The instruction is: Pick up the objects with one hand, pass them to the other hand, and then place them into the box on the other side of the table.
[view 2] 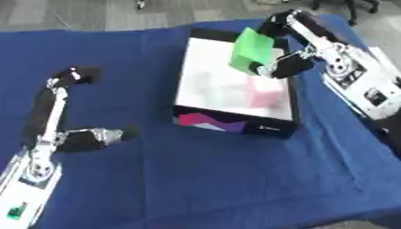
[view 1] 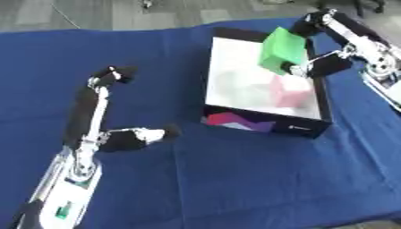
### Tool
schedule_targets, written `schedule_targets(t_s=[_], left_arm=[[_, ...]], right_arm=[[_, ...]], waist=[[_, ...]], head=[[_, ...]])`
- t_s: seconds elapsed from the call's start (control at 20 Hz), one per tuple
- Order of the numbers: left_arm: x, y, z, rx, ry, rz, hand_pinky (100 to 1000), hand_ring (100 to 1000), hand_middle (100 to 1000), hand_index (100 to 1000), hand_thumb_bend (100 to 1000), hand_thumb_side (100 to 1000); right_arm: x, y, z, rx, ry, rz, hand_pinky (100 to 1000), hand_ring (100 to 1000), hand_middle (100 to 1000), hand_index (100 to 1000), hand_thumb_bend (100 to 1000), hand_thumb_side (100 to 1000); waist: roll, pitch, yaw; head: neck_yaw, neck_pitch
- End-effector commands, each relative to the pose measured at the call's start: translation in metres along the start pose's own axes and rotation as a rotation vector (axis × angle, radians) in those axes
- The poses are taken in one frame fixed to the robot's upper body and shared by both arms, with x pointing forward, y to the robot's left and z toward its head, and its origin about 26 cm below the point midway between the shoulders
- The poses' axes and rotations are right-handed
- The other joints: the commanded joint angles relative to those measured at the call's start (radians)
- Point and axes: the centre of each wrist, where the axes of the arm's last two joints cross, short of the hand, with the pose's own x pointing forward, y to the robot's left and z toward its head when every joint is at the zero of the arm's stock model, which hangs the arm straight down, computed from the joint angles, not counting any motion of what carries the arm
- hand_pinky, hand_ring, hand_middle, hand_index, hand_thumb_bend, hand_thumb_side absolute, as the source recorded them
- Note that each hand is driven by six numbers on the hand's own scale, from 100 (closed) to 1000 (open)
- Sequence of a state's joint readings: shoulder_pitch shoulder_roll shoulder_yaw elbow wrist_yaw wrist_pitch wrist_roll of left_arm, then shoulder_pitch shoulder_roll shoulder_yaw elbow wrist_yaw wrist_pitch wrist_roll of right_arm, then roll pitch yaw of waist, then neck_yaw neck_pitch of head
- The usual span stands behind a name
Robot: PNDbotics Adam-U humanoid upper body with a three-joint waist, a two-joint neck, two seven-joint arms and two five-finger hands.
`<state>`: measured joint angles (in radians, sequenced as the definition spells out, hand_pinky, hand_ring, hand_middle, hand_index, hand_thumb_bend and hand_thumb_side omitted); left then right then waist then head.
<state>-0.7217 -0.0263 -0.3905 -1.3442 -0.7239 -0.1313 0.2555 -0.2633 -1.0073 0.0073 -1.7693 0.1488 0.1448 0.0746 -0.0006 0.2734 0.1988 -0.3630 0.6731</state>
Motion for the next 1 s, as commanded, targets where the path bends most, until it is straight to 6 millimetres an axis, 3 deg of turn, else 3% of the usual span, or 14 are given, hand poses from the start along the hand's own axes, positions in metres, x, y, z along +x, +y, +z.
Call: schedule_targets(t_s=[0.05,0.2,0.25,0.45,0.85,1.0], left_arm=[[0.003,0.008,-0.005,0.020,-0.020,-0.011,758,672,623,792,1000,587],[0.002,0.008,-0.005,0.021,-0.018,-0.012,758,672,623,792,1000,588],[0.002,0.008,-0.005,0.021,-0.017,-0.012,758,673,623,792,1000,588],[0.002,0.008,-0.005,0.022,-0.015,-0.010,758,672,623,793,1000,589],[0.001,0.009,-0.004,0.026,-0.009,-0.010,758,672,622,793,1000,586],[0.000,0.010,-0.004,0.027,-0.005,-0.012,759,672,622,793,1000,573]], right_arm=[[0.001,-0.013,0.000,0.013,-0.023,0.054,815,729,520,763,528,100],[0.000,-0.011,0.000,0.045,-0.043,0.070,829,766,625,818,568,158],[0.000,-0.011,0.000,0.055,-0.048,0.078,842,808,722,863,607,207],[-0.002,-0.011,0.000,0.065,-0.056,0.094,854,854,808,914,638,255],[0.000,-0.013,0.001,0.016,-0.056,0.031,854,860,806,919,594,260],[0.008,-0.018,0.003,-0.032,-0.075,-0.066,850,846,754,894,412,213]], waist=[[0.010,-0.036,0.001],[0.010,-0.037,0.002],[0.010,-0.037,0.003],[0.009,-0.038,0.003],[0.008,-0.040,0.004],[0.008,-0.042,0.003]], head=[[-0.002,-0.014],[-0.001,-0.013],[0.000,-0.013],[0.003,-0.010],[0.010,-0.008],[0.025,-0.006]])
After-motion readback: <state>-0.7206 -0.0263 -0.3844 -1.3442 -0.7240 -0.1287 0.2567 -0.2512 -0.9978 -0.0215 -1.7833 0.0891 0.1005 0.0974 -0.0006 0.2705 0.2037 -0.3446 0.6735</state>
